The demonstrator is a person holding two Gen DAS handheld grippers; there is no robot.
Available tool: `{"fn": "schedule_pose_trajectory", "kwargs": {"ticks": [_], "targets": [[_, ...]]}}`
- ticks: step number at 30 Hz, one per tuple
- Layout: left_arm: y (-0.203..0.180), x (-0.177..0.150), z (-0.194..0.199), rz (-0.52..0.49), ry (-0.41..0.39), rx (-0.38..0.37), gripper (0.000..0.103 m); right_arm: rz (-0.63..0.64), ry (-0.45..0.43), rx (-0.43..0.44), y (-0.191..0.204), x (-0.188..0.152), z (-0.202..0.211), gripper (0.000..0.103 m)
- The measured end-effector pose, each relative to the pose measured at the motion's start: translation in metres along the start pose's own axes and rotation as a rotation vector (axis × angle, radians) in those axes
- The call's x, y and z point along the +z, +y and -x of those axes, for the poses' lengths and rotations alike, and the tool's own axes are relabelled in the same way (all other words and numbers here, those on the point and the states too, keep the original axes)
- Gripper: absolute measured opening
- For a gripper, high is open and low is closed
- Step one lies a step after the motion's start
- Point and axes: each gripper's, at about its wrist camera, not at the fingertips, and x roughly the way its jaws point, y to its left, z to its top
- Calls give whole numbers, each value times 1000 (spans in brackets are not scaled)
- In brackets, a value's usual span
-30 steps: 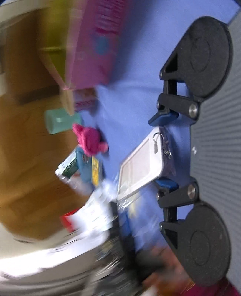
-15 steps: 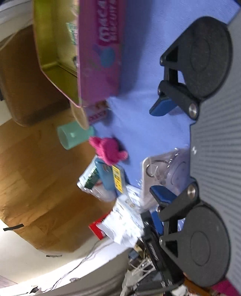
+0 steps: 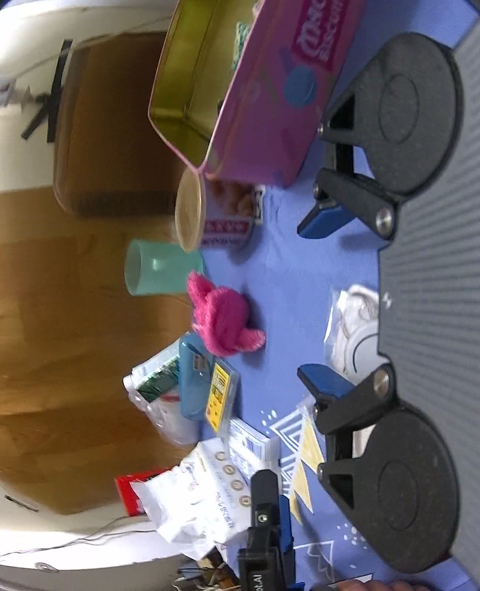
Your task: Organize soft objects
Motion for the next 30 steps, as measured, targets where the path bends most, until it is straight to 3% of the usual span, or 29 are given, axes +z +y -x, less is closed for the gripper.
{"fn": "schedule_pose_trajectory", "kwargs": {"ticks": [10,18,24,27,30], "targets": [[2,1,-1,6,8,-14,88,-68,-77,97,-10,-12,35,77],[2,1,0,6,4,-9,88,94,100,136,7,-15,15,95],[0,1,0,-6,2,2,88,126,116,147,25,-14,14,82],[-2,0,0,-12,5,7,88,120,118,169,34,-22,23,82],[-7,-1,-1,-43,36,3,88,192,109,160,43,-30,33,83]]}}
